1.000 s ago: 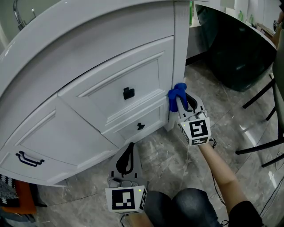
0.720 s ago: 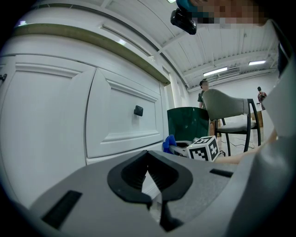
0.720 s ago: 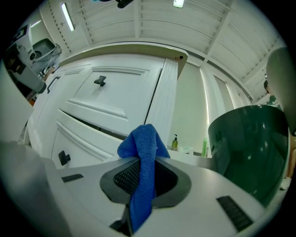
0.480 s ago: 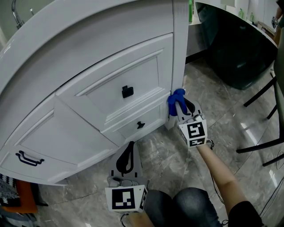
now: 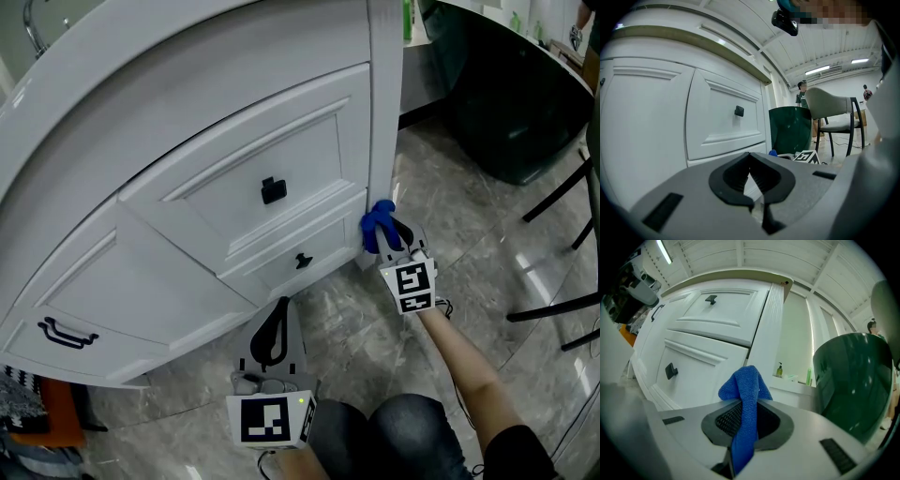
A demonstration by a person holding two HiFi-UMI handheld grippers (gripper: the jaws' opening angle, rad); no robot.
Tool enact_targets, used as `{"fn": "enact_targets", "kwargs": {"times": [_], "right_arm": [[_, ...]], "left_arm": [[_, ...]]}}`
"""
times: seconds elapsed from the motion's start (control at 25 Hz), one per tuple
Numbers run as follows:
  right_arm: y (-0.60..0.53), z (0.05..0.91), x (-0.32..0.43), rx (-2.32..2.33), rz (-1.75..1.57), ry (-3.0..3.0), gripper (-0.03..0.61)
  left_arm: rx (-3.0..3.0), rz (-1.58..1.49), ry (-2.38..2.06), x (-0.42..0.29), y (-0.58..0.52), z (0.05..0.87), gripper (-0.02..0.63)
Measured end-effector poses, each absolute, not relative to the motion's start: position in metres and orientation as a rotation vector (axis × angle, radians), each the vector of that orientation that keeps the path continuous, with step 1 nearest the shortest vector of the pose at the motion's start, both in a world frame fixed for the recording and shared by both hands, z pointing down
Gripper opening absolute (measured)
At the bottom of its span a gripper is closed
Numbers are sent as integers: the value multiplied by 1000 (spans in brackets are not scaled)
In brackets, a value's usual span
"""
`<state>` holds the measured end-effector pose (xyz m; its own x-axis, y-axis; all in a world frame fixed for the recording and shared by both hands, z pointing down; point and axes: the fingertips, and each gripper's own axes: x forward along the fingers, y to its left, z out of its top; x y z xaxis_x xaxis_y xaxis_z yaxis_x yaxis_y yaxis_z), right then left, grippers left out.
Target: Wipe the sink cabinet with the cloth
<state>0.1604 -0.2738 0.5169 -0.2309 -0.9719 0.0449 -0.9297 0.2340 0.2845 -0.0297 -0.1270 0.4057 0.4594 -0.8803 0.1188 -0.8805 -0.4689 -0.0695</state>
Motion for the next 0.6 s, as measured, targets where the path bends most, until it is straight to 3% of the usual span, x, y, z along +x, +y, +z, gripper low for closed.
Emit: {"fn": "enact_targets", "kwargs": {"times": [0.6], "right_arm": [[-278, 598, 164, 1790, -64, -2191, 58]], "left_arm": [[2669, 202, -1632, -40, -129, 406, 5]]}}
